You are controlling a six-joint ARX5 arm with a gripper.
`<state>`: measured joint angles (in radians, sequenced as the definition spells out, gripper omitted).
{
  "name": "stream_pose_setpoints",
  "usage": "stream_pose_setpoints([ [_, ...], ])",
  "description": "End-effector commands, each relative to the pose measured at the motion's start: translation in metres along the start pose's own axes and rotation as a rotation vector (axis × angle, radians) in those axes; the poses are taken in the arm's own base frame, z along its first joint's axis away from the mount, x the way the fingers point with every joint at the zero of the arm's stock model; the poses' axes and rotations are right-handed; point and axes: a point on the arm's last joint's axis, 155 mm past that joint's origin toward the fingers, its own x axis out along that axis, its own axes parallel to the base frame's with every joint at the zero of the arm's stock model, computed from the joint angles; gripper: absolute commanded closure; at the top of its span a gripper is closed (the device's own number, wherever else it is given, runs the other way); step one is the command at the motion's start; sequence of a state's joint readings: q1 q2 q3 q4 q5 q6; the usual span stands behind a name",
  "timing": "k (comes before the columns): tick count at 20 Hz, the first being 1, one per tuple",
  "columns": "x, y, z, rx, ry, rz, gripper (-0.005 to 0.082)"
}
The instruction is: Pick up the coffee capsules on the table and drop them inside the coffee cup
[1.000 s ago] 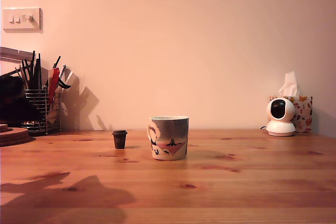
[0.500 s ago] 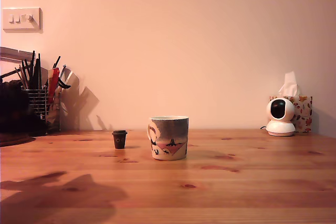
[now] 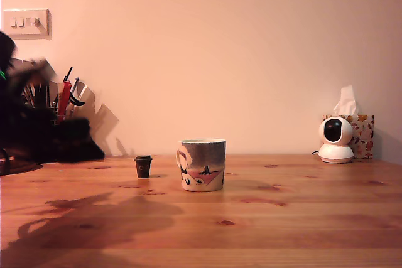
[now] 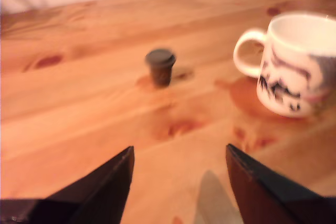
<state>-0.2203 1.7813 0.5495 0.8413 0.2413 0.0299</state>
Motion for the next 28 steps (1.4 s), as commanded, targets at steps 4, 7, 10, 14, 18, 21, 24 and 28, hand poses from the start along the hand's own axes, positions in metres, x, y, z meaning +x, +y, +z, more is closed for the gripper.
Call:
stream_pose_setpoints([
  [4, 0.028, 0.007, 0.008, 0.007, -0.005, -0.002, 0.0265],
  [7, 0.043, 0.005, 0.014, 0.012, -0.016, -0.021, 0.0265],
  [10, 0.056, 0.001, 0.013, 0.018, 0.006, -0.043, 0.0265],
  [14, 0.071, -0.002, 0.011, 0.026, 0.025, -0.061, 0.0263],
  [18, 0.087, -0.003, 0.012, 0.029, 0.028, -0.07, 0.0248],
  [21, 0.1, -0.003, 0.009, 0.029, 0.055, -0.076, 0.0238],
  [24, 0.113, -0.002, 0.015, 0.034, 0.048, -0.079, 0.0193],
  [28, 0.125, -0.002, 0.018, 0.034, 0.056, -0.082, 0.0193],
])
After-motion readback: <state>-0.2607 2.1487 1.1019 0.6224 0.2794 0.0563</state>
